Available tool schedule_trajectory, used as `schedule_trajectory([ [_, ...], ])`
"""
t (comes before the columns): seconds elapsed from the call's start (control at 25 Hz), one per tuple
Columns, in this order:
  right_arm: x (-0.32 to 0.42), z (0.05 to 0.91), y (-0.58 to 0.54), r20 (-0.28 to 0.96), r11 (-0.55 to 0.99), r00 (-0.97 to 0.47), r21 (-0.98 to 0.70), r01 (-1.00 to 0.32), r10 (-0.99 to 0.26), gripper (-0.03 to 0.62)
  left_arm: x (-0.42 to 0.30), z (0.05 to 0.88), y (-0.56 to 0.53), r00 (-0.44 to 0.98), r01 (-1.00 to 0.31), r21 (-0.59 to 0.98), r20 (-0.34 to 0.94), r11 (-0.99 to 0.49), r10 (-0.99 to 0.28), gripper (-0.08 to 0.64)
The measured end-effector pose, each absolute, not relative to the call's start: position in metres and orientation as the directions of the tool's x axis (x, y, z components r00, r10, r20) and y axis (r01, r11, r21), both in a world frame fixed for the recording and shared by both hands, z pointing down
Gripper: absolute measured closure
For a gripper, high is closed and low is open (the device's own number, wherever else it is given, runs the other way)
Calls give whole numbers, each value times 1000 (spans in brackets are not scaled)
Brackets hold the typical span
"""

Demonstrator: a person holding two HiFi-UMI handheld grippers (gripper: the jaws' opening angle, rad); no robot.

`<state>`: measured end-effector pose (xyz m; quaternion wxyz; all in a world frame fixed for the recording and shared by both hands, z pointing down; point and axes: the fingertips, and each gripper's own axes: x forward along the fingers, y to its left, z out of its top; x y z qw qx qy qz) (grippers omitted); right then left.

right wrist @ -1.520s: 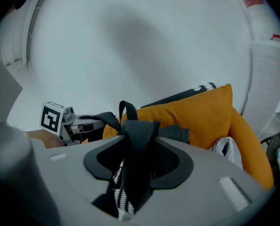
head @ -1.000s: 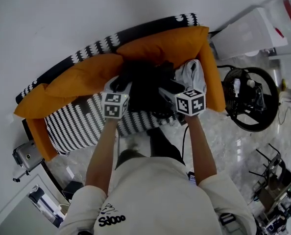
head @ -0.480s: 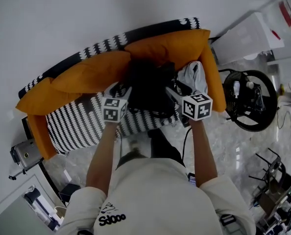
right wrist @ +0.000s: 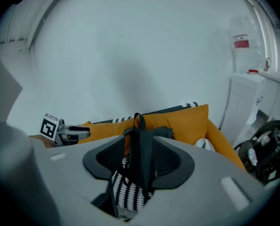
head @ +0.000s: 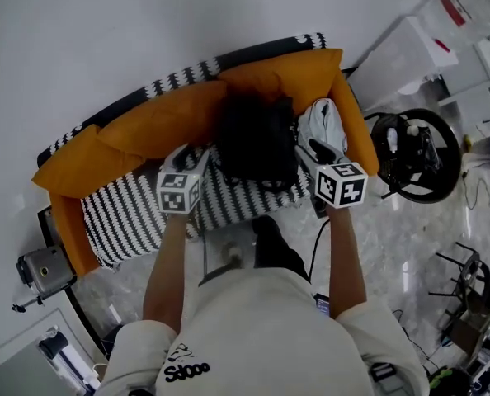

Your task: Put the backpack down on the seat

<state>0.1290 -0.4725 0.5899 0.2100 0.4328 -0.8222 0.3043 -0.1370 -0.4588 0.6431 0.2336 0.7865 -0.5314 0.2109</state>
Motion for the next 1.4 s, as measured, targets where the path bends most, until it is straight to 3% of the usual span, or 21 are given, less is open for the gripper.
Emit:
schedule_trajectory([
  [0.4, 130, 511, -376, 523, 389, -434, -202, -899, -733, 482, -175, 558, -381, 366, -928, 104, 438, -358, -821, 443],
  [0.92, 85, 413, -270, 346, 412, -404, -55, -909, -847, 566, -186, 438, -283, 396, -903, -56, 271, -425, -877, 540],
  [1.4, 58, 338, -191, 194, 477, -460, 54, -877, -867, 589, -163, 364, -202, 456, -873, -117, 144, -473, -878, 549],
])
